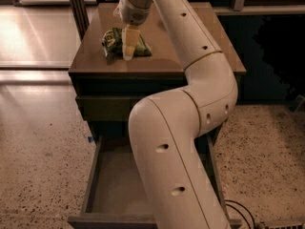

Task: Place green jalapeno chip bag into middle drawer

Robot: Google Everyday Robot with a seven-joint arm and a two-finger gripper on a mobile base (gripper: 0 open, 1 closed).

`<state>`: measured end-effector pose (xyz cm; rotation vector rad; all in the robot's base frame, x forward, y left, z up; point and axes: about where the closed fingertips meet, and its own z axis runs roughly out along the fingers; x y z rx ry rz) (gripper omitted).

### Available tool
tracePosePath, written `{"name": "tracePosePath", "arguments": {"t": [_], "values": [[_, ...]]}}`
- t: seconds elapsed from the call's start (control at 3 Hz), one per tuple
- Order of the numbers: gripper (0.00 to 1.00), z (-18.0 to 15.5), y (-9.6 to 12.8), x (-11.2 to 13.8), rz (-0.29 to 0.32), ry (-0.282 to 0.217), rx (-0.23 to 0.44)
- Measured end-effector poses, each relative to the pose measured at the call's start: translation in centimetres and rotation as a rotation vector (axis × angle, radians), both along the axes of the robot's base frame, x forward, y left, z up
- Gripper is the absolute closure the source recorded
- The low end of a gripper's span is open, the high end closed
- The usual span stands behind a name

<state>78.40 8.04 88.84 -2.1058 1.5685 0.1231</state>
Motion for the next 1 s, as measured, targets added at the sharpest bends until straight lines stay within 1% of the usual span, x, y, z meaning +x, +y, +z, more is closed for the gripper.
{"name": "tracePosePath", "arguments": {"t": [0.33, 0.67, 1.0], "values": [[0.0, -2.4, 2.1, -0.3, 0.047, 0.045, -0.003], [0.0, -4.7, 3.2, -0.5, 0.072, 0.09, 0.005], [0.19, -4.7, 3.9, 0.2, 0.064, 0.068, 0.022]]}}
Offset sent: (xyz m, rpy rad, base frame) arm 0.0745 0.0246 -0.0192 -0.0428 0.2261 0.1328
